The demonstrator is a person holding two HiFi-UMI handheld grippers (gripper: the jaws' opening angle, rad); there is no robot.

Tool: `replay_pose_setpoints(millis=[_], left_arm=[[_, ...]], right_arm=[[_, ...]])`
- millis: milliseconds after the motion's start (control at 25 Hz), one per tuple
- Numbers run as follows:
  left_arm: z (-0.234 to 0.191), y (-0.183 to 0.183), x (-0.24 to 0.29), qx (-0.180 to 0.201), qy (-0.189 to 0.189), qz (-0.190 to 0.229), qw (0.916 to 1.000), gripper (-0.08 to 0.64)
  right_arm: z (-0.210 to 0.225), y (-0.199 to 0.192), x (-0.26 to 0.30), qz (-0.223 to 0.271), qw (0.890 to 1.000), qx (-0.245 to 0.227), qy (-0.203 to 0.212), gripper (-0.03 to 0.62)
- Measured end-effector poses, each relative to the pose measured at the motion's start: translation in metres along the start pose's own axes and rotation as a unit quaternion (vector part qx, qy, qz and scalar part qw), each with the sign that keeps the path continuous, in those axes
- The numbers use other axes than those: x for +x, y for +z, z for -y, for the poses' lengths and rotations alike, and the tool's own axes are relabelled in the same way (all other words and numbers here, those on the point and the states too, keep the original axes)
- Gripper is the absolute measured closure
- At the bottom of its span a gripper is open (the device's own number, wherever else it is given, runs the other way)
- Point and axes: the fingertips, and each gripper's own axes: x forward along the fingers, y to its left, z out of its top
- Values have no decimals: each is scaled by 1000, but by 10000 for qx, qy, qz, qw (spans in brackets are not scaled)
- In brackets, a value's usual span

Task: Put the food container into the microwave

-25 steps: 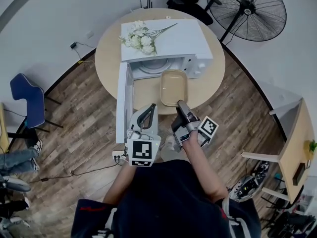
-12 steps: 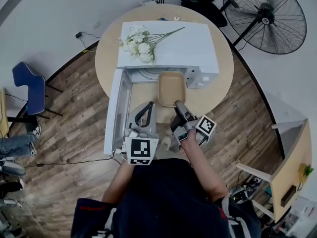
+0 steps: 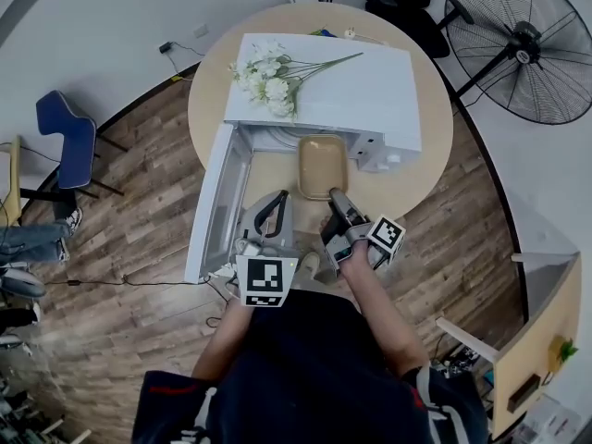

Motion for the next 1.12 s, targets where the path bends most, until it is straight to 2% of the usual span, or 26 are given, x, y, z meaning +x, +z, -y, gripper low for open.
replay_pose_setpoints(millis=[280, 1120], left_arm=[[-9, -11, 1, -36, 57, -174, 9998, 545], [-28, -60, 3, -220, -357, -527, 9977, 545]], right_arm=[[13, -2, 2, -39, 9999, 100, -133, 377], [41, -7, 56, 120, 9984, 407, -378, 377]])
